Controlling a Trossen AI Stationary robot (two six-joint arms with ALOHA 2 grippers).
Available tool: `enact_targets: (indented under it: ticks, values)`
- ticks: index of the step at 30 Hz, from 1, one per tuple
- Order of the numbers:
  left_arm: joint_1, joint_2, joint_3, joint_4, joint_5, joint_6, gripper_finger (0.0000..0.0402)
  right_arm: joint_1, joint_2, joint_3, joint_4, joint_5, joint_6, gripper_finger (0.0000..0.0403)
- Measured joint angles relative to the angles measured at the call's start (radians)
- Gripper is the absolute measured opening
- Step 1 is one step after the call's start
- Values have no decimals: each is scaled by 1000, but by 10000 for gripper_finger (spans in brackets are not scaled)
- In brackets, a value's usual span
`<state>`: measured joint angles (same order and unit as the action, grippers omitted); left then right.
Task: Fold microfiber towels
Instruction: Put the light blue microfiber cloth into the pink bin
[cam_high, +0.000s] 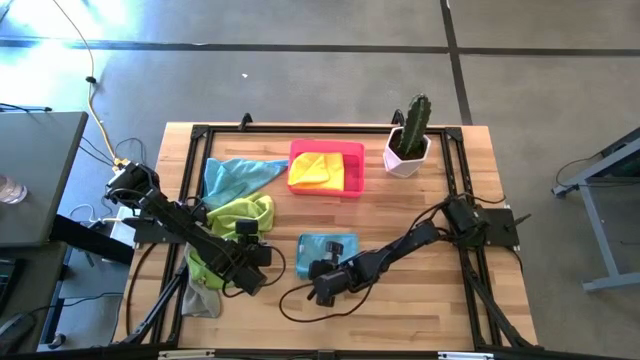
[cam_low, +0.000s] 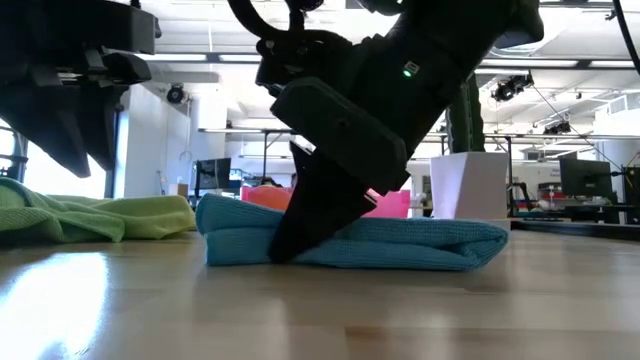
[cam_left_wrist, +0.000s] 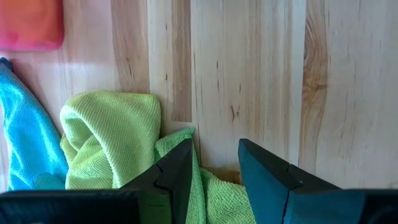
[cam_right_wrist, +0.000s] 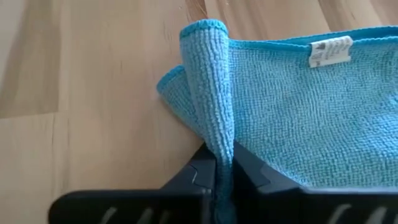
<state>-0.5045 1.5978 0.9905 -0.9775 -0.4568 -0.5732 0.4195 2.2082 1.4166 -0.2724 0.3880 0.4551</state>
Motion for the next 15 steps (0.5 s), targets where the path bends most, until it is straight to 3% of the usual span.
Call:
enact_targets:
  ticks: [3, 10, 15]
  values:
    - [0, 0, 0, -2, 11, 0, 122, -9, -17, -1, -6, -38, 16, 6]
    - [-1, 0, 0, -8, 98, 0, 122, -83, -124, -12, -55, -291, 38, 2]
    - [-1, 0, 0, -27, 138, 0, 122, -165, -234, -8, -85, -401, -21, 1]
